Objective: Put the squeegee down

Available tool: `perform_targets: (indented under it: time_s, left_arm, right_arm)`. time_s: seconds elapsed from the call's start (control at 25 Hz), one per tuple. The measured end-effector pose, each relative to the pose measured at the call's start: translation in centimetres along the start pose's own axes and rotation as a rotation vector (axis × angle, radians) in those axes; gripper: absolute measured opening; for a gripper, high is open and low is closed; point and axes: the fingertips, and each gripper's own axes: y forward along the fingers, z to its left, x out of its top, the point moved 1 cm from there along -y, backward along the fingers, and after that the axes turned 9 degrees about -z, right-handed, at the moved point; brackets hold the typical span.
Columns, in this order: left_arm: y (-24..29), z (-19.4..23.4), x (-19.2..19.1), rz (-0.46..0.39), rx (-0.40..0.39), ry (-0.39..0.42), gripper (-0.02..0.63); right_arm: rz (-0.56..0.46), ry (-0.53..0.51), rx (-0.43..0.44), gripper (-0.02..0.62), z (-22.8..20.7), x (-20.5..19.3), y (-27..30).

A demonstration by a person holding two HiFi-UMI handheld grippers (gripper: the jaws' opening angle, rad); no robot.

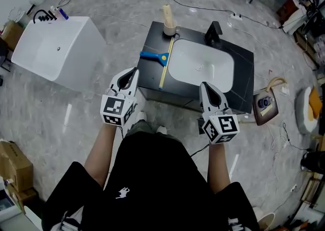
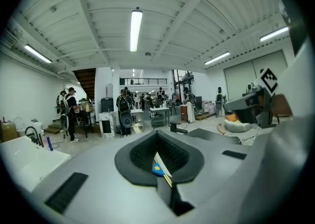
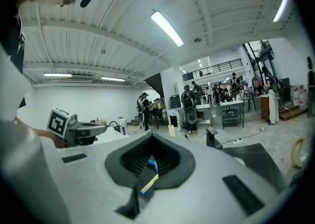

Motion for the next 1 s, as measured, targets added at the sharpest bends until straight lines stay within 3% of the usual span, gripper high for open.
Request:
perform_targets:
  time_s: [0.32, 1.0]
  left_arm:
    - [0.1, 0.0, 1.7, -0.034, 0.038, 0.03, 0.003]
    - [0.0, -2.2, 2.4, -0.05, -0.034, 0.064, 0.003]
  right_arm:
    - [-0.022, -0.008, 0.009, 0.002, 0.8, 1.1, 0.1]
    - [-0.042, 0.0, -0.004, 0.002, 1.1, 1.2, -1.2]
